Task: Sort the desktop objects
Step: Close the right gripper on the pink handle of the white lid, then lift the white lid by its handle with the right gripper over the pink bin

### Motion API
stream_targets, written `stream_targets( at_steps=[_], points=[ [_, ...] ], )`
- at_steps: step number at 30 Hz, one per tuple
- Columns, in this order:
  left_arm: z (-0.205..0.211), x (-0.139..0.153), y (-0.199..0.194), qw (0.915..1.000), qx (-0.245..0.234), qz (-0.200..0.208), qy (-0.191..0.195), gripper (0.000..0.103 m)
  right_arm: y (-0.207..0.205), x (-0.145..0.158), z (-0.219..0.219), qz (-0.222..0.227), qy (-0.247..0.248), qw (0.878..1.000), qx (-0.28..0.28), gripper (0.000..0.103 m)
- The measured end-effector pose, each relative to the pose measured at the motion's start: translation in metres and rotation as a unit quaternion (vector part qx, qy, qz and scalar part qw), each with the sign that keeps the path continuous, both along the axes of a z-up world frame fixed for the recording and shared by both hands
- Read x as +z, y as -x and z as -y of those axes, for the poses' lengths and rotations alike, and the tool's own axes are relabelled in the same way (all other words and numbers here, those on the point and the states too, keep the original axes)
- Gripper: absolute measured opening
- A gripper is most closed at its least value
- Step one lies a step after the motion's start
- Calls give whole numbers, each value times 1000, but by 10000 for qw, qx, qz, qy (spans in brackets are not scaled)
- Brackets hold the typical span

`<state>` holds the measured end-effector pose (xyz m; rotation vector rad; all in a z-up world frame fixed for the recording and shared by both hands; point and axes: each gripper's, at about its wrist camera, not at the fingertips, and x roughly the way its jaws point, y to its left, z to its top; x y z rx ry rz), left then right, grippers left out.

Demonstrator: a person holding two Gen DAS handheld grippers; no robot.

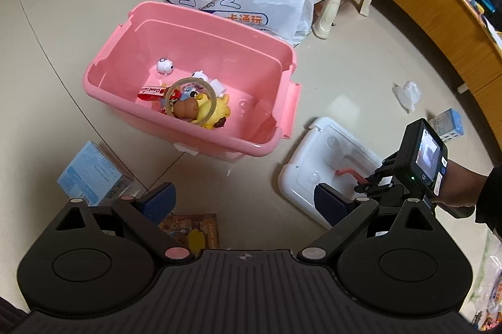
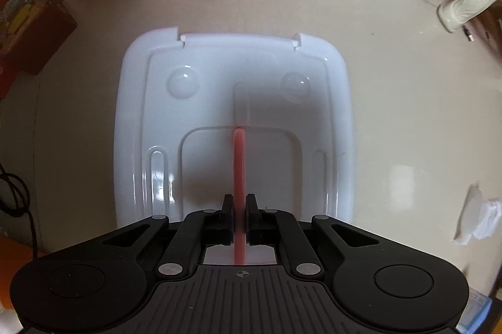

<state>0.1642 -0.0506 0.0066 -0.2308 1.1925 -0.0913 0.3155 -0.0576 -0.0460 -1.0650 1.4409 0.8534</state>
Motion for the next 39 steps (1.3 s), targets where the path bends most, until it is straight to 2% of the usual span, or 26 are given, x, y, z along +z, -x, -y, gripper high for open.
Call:
stream_targets(
  at_steps=[9, 15, 18, 28, 33, 39],
  points=[
    [-4, 19, 8, 9997, -1, 223, 104, 97, 9, 44, -11, 159, 4, 9997, 184, 5],
    [-15, 30, 12, 9992, 170, 336, 165, 97, 12, 90, -30, 435, -54, 9985, 332, 5],
    [-19, 36, 13, 9987, 213, 413, 193, 97, 13, 100, -45, 577, -95, 9975, 392, 5],
    [-24, 47, 16, 9985, 171, 506, 114, 97, 15, 160, -76, 1002, -205, 9933, 542, 5],
    [-32, 49, 17, 9984, 276, 484, 131, 97, 18, 178, -99, 1129, -368, 9904, 704, 5],
    [-45, 51, 17, 9976, 406, 545, 145, 97, 17, 186, -137, 1149, -554, 9870, 974, 5]
  ],
)
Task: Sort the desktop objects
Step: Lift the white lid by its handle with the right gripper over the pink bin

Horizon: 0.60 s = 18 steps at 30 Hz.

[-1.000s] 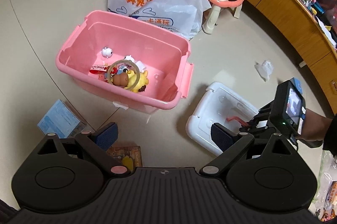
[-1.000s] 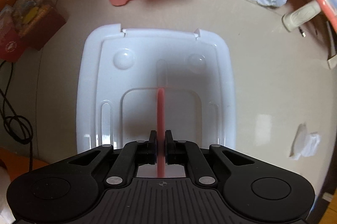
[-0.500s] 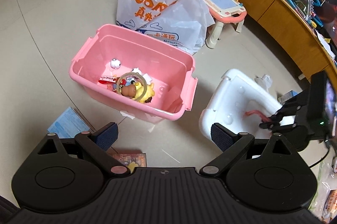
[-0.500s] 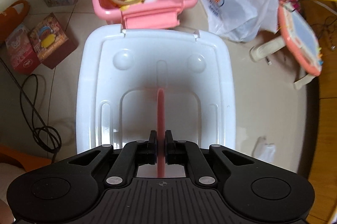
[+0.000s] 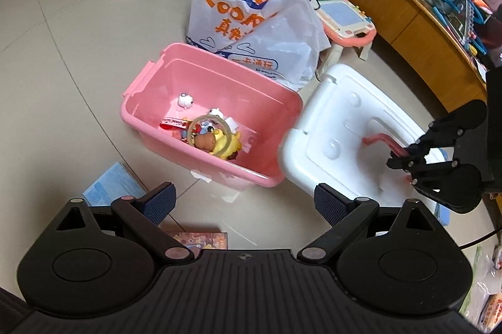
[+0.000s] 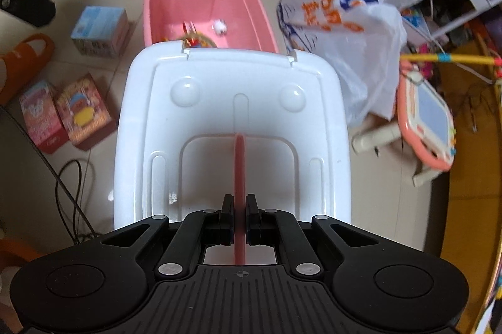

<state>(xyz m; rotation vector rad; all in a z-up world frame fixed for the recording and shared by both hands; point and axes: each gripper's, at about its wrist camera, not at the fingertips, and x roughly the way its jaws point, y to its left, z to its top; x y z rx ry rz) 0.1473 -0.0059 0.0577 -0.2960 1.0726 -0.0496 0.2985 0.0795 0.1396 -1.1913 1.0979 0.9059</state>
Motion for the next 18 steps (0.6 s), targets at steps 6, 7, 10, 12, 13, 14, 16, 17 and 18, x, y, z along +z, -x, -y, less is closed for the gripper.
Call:
stream_targets(
  at_steps=[6, 7, 10, 12, 13, 14, 16, 17, 18],
  points=[
    [-10, -4, -2, 9998, 166, -56, 6, 97, -3, -7, -41, -72, -98, 9995, 292, 5],
    [-12, -5, -2, 9998, 197, -68, 5, 97, -3, -9, -47, -86, -110, 9993, 346, 5],
    [-17, -6, -2, 9996, 272, -64, 22, 97, -2, -16, -69, -110, -161, 9986, 500, 5],
    [-22, -6, -2, 9994, 348, -45, 35, 97, -2, -21, -84, -142, -197, 9979, 604, 5],
    [-25, -7, -2, 9992, 398, -30, 45, 97, -1, -23, -91, -151, -210, 9976, 648, 5],
    [-27, -8, -3, 9990, 450, -23, 44, 97, -1, -25, -97, -159, -223, 9972, 693, 5],
    [-33, -10, -3, 9983, 588, -50, 24, 97, 0, -31, -110, -167, -247, 9965, 781, 5],
    [-36, -12, -3, 9978, 652, -69, 21, 97, 1, -33, -117, -172, -258, 9961, 822, 5],
    [-40, -13, -4, 9975, 696, -91, 31, 97, 1, -36, -122, -173, -267, 9958, 857, 5]
  ],
)
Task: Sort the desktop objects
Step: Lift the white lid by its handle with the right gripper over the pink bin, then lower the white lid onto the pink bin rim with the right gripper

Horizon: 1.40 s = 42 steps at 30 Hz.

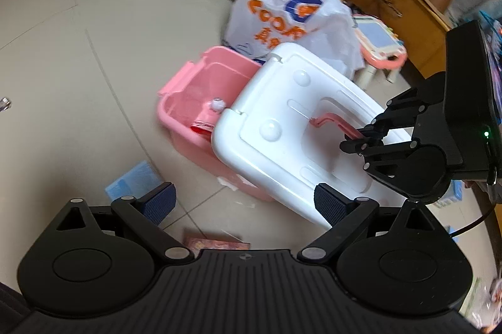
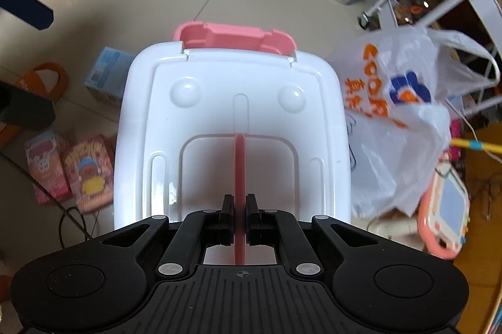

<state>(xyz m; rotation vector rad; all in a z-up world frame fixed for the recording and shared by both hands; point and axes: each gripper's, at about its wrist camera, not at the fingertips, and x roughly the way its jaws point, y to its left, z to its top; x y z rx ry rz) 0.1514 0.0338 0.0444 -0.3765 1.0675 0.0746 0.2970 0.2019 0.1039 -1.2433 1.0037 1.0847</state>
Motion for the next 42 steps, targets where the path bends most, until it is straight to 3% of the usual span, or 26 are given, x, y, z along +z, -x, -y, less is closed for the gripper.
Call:
stream_targets(
  at_steps=[17, 25, 42],
  points=[
    [-18, -9, -3, 9997, 252, -25, -4, 97, -12, -44, -77, 50, 47, 9993, 376, 5],
    [-20, -11, 0, 9986, 514, 19, 111, 97, -14, -63, -87, 124, 136, 9985, 513, 5],
    [-17, -14, -2, 9986, 497, -38, 157, 97, -25, -87, -99, 256, 257, 9981, 505, 6]
  ],
)
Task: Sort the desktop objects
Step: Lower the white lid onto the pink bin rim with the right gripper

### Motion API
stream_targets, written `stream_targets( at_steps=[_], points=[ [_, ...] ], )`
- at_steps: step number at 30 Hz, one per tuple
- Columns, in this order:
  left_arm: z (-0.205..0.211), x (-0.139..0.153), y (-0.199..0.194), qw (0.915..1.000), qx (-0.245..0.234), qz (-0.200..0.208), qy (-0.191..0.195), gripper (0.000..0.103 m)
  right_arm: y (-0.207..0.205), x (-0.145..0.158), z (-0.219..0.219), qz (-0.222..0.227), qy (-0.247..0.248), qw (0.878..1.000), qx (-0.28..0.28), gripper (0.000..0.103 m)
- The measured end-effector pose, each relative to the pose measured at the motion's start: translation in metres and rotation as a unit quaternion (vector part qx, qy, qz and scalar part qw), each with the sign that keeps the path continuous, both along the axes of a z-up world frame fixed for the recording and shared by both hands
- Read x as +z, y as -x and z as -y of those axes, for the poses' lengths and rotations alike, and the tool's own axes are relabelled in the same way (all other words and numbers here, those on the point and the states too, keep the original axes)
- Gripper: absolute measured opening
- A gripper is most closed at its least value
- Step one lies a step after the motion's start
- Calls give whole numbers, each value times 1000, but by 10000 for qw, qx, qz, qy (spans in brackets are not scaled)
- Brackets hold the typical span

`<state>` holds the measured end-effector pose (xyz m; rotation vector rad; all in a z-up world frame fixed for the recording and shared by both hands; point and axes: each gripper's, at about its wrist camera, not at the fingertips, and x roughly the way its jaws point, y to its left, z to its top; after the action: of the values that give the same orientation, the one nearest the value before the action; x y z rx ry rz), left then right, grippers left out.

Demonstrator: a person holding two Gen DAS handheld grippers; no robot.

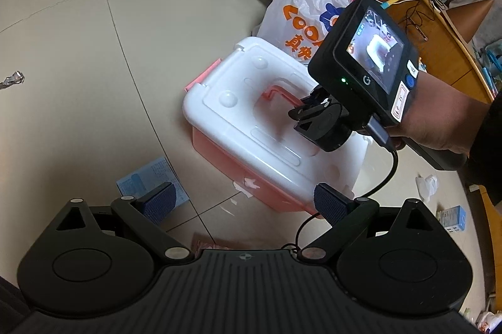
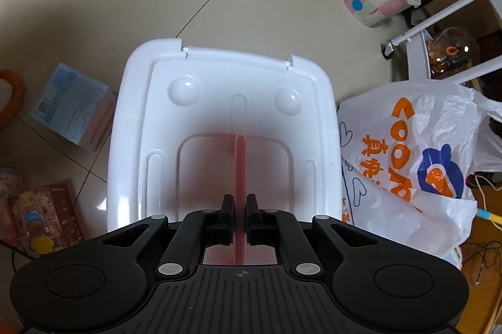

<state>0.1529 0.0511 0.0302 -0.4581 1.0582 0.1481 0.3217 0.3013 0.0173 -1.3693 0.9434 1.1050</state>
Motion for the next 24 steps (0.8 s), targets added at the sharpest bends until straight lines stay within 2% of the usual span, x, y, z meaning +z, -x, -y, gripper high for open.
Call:
stream_targets(
  at_steps=[13, 24],
  points=[
    [-4, 0, 0, 10000, 51, -21, 74, 97, 2, -13, -1, -96, 162, 9998, 22, 6],
    [-7, 1, 0, 9999, 95, -18, 98, 97, -8, -17, 0, -223, 157, 9991, -316, 6]
  ],
)
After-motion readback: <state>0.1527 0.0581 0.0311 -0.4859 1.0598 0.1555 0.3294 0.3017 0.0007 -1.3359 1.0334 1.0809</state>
